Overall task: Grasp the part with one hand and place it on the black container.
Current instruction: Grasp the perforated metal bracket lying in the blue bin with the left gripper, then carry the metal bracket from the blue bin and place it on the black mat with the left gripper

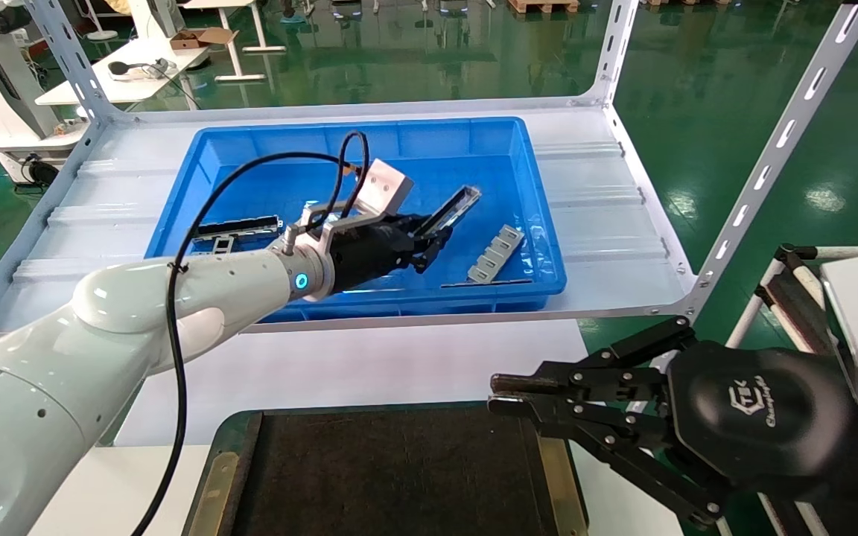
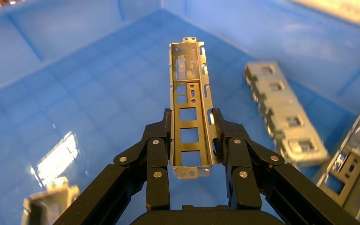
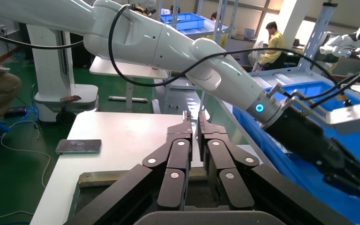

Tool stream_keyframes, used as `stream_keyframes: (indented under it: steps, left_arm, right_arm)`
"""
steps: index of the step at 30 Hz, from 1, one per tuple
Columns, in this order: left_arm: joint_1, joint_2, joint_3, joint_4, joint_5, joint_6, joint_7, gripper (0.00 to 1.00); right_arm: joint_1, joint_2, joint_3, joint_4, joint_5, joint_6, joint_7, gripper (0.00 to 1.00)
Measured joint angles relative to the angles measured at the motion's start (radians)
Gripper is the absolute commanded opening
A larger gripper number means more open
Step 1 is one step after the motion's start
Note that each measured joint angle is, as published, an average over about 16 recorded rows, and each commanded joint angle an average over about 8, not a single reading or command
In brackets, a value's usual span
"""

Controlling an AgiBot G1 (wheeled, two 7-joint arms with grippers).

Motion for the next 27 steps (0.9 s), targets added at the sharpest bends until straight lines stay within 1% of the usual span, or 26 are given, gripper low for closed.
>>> stream_keyframes:
  steps: [4,7,16,22,27]
  left_arm:
    - [-0.015,-0.013,-0.018,0.005,-0.035,0.050,0.053,0.00]
    - [-0.028,-0.031,-0.037,0.008,-0.062,0.110,0.101,0.00]
    - [-0.040,-0.127,-0.092,-0.024,-0.141,0.365,0.228,0.00]
    - [-0.007,-0.213,-0.109,-0.118,-0.180,0.515,0.246,0.00]
    - [0.061,-0.292,-0.109,-0.259,-0.207,0.574,0.216,0.00]
  right_arm:
    - [0.000,0.000,0.000,0.000,0.000,0.000,0.000,0.00]
    - [0.000,0.000,0.000,0.000,0.000,0.000,0.000,0.00]
    - [0.000,0.000,0.000,0.000,0.000,0.000,0.000,0.00]
    - [0.000,0.000,-0.001,0.000,0.000,0.000,0.000,0.00]
    - [0.000,0.000,-0.001,0.000,0.000,0.000,0.000,0.00]
